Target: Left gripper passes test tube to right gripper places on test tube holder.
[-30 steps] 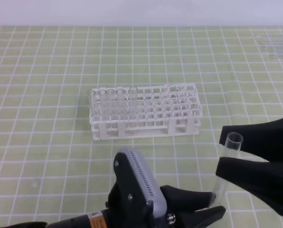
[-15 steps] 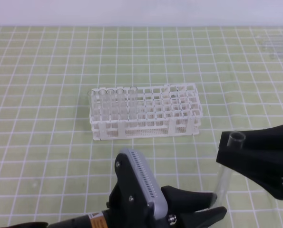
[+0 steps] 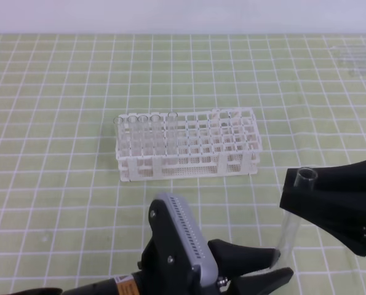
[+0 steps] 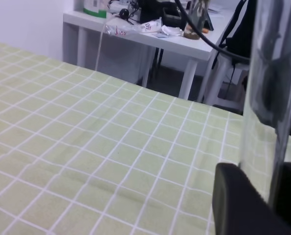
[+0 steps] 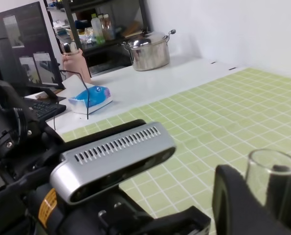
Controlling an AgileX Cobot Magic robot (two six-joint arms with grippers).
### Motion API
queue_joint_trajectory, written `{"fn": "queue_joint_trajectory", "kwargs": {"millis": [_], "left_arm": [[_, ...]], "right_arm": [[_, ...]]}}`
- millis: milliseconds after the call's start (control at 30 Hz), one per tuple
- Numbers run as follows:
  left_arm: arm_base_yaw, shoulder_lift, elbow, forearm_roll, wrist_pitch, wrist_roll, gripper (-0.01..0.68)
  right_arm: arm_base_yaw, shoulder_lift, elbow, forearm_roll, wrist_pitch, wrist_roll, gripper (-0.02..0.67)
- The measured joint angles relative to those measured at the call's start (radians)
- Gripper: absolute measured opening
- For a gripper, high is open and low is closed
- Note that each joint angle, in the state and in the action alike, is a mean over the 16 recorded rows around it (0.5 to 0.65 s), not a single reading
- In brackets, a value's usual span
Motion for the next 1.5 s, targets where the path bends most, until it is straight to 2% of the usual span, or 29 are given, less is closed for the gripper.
{"fn": "queue_joint_trajectory", "kwargs": {"millis": [367,567,700,867,1233,1400,1500], "left_arm": [[0.003,-0.009,0.000,-0.011,0.008,0.027,0.423],[0.031,-0.072,0.000,-0.015,0.083,0.055,0.452],[0.069,-0.161,0.000,-0.016,0.202,0.075,0.444],[0.125,-0.316,0.000,-0.004,0.387,0.089,0.350],[0.187,-0.676,0.004,0.052,0.765,0.077,0.048],[0.190,-0.831,0.027,0.082,0.884,0.026,0.000],[0.191,-0.929,0.052,0.103,0.942,-0.024,0.000]], "right_arm": [[0.000,0.000,-0.041,-0.029,-0.042,-0.003,0.105],[0.000,0.000,-0.070,-0.040,-0.137,-0.007,0.104],[0.000,0.000,-0.081,-0.043,-0.208,-0.012,0.104],[0.000,0.007,-0.086,-0.035,-0.265,-0.018,0.104],[0.000,0.072,-0.092,0.038,-0.220,-0.076,0.104],[0.000,0.105,-0.108,0.065,-0.177,-0.120,0.104],[0.000,0.117,-0.121,0.074,-0.160,-0.144,0.104]]}}
